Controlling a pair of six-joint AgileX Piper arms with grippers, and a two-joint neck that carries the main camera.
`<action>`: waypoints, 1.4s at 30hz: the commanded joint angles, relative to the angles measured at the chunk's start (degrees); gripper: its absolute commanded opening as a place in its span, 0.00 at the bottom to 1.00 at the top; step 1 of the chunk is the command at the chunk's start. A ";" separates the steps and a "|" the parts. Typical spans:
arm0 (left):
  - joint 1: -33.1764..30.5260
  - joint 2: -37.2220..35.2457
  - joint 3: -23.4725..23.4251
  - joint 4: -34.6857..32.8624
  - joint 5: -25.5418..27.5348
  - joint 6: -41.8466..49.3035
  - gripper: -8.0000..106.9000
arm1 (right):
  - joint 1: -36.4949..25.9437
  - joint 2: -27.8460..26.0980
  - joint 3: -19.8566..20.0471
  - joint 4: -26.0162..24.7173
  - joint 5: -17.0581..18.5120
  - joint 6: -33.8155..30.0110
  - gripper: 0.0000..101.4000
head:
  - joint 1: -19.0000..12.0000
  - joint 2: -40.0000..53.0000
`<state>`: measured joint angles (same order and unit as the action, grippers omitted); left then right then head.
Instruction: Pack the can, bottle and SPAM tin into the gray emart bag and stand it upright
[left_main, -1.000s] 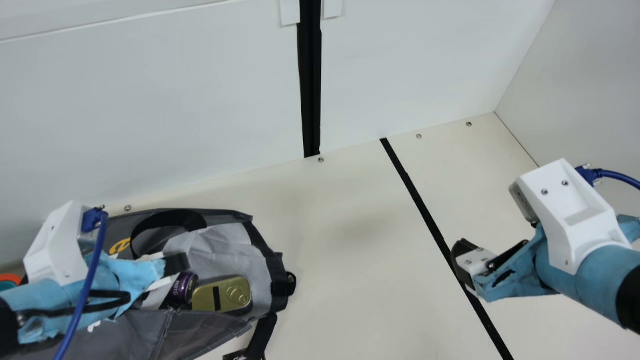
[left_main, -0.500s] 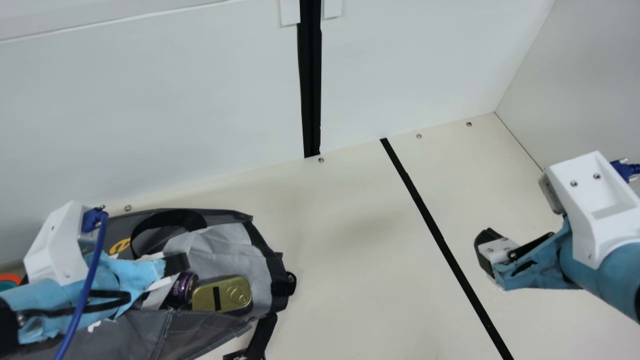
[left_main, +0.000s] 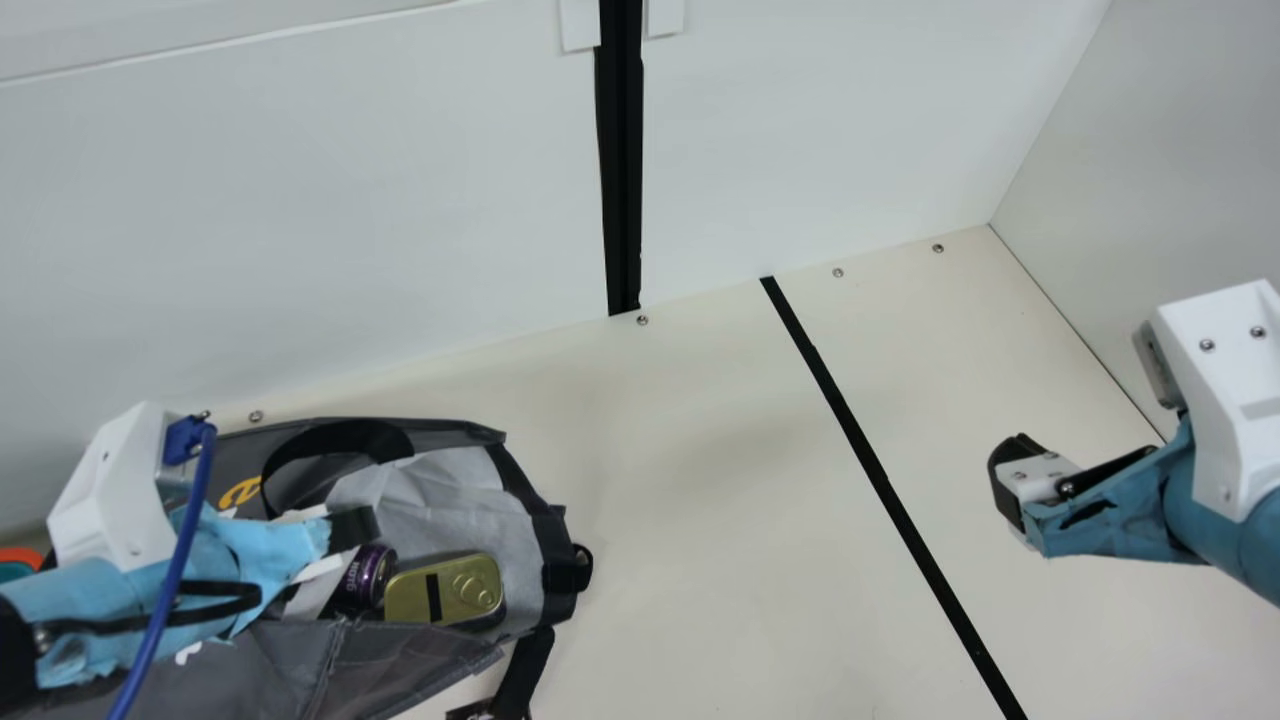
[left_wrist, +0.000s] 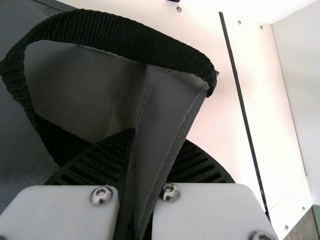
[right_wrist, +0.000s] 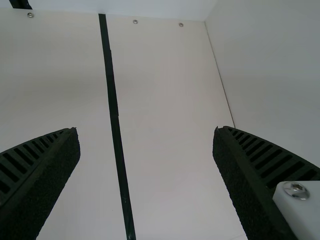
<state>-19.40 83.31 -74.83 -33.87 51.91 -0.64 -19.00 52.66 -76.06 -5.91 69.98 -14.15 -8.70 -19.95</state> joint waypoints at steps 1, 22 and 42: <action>0.00 0.00 0.00 0.00 0.00 0.00 0.00 | -0.44 -0.02 -0.11 0.18 -0.08 -0.05 0.94 | -1.30 -0.05; 0.00 0.00 0.00 0.00 0.00 0.00 0.00 | -2.19 -0.75 -0.33 0.51 -0.08 1.69 0.94 | -1.30 -0.05; 0.00 0.00 0.00 0.00 0.00 0.00 0.00 | 2.92 1.98 1.22 1.94 -0.08 4.28 0.94 | -1.30 -0.05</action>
<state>-19.40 83.31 -74.83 -33.87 51.91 -0.64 -16.24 54.43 -74.88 -4.13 69.81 -9.76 -8.70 -19.95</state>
